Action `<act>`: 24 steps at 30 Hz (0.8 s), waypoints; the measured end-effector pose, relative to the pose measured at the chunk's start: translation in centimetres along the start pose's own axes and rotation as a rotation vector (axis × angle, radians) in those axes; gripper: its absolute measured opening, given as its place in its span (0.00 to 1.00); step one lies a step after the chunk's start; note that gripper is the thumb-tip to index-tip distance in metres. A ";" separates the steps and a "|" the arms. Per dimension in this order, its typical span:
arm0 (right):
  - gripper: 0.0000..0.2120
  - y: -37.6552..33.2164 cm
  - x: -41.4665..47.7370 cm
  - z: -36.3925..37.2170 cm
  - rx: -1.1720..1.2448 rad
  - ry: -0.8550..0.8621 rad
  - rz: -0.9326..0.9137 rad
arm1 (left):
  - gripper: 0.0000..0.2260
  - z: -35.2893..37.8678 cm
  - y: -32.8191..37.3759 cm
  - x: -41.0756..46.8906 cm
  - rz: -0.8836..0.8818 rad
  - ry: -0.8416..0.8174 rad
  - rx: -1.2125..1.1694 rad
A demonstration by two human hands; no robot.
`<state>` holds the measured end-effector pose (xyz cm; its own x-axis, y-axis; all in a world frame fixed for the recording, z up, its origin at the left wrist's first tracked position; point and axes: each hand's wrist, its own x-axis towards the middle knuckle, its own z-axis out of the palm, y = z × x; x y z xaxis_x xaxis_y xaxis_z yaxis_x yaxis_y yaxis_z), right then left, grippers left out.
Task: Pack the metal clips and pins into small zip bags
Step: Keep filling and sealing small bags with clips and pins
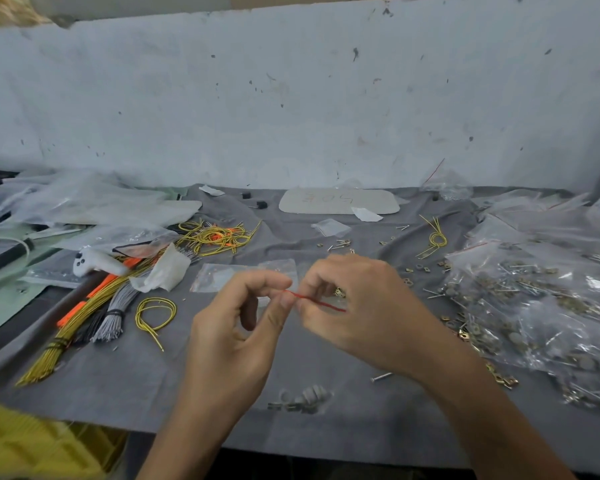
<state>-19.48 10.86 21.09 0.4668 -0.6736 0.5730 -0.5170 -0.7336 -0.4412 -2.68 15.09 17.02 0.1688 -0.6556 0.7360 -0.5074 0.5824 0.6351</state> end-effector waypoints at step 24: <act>0.06 0.8 -3.8 -1.0 -0.009 -0.044 -0.031 | 0.05 0.7 1.4 -1.6 -0.052 -0.144 0.081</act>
<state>-22.38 12.91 19.28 0.5141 -0.6539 0.5551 -0.5078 -0.7536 -0.4174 -4.28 16.67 16.57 0.0768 -0.7491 0.6580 -0.5682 0.5094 0.6462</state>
